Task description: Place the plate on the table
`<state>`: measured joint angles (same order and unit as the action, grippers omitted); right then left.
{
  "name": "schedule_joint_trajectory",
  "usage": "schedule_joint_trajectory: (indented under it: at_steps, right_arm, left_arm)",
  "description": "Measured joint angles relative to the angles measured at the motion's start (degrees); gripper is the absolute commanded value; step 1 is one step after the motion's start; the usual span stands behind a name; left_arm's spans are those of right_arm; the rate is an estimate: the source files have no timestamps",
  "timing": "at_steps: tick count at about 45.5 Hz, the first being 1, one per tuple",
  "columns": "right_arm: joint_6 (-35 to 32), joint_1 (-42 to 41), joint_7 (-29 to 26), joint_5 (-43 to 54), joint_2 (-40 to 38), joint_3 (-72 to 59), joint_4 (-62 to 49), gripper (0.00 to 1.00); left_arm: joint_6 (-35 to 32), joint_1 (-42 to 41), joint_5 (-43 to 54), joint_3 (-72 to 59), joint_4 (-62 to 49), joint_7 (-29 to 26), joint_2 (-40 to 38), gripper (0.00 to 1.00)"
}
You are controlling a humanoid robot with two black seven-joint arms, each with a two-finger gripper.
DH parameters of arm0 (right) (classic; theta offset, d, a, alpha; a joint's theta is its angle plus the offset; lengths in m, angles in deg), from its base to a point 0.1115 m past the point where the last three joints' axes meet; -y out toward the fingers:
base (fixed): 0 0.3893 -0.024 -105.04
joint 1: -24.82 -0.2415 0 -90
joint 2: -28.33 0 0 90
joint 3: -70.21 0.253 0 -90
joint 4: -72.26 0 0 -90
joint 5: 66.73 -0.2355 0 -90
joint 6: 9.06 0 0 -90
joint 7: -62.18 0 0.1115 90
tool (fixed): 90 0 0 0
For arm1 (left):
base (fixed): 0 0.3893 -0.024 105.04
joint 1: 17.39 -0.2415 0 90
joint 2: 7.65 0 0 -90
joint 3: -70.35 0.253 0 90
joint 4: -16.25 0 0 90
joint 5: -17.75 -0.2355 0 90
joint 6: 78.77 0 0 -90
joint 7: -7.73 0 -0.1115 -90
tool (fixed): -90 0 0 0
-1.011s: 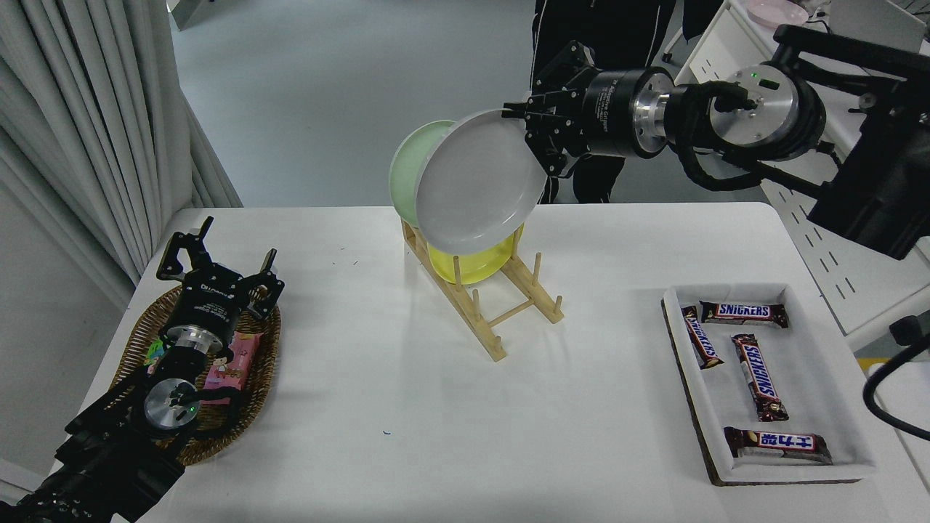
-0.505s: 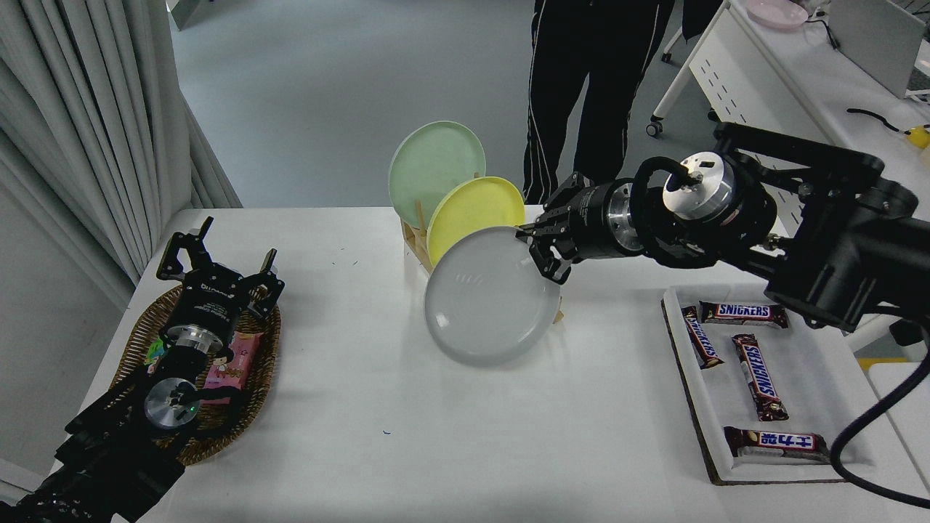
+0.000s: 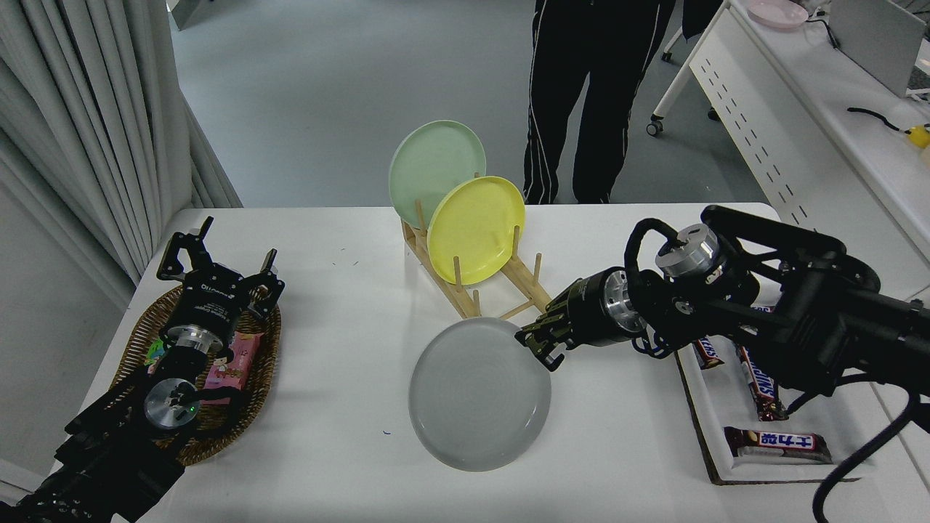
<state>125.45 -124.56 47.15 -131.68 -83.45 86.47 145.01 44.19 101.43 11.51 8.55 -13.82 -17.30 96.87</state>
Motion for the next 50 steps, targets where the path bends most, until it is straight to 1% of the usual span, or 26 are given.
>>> schedule_joint_trajectory:
  at_steps: [11, 21, 35, 50]
  right_arm:
    - [0.34, 5.72, -0.03, -0.25, 1.48, 3.64, -2.58, 0.00]
    - [0.44, 9.05, 0.04, -0.36, 3.36, 5.54, -5.21, 0.00]
    - [0.47, 12.31, 0.19, -0.18, 5.53, 7.03, -8.09, 0.00]
    - [0.48, 13.67, 0.25, 0.25, 6.96, 7.45, -11.04, 0.00]
  left_arm:
    - [0.00, 0.00, 0.00, 0.00, 0.00, 0.04, 0.00, 1.00]
    - [0.00, 0.00, 0.00, 0.00, 0.01, 0.03, 0.01, 1.00]
    - [0.00, 0.00, 0.00, -0.03, 0.01, -0.03, 0.01, 1.00]
    - [0.00, 0.00, 0.00, -0.03, 0.01, -0.02, 0.00, 1.00]
